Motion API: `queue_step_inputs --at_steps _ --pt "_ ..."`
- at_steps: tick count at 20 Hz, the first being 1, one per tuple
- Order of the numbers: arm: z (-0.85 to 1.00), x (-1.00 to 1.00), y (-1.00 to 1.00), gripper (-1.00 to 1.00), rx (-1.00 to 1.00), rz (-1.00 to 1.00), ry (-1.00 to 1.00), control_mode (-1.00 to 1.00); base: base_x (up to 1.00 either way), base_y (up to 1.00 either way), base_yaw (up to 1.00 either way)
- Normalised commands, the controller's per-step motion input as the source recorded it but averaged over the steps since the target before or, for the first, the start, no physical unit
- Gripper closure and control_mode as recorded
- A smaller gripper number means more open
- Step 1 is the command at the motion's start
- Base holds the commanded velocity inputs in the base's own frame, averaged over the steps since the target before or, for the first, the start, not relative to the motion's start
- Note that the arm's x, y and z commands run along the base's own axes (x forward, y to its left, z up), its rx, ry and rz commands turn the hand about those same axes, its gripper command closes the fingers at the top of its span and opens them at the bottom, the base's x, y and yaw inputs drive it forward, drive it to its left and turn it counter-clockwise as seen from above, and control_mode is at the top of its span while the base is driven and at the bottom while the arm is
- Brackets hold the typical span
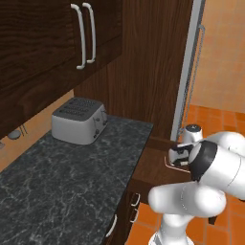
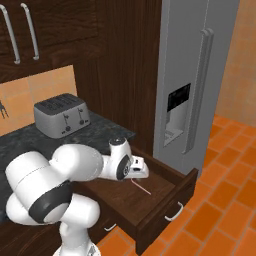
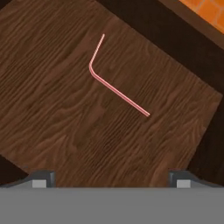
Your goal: Take a straw from the drawer in front and place it inside the glass cup on the dining counter.
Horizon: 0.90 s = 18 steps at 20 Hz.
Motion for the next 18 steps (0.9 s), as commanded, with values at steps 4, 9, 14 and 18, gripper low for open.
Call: queue_step_inputs --at_steps 4,9,14,18 --pt "0.00 0.50 0.27 -1.00 0.07 0.09 0.00 -1.00 0.00 0.00 0.00" --pt "-0.12 0.52 0.16 -1.00 0.00 0.01 0.00 -1.00 0.00 0.00 0.00" --pt "-0.31 0.39 0.04 -1.00 0.00 0.00 0.04 -1.00 0.00 0.00 0.00" --pt "-0.45 0.37 0.00 -1.00 0.00 0.00 0.05 -1.00 0.00 0.00 0.00"
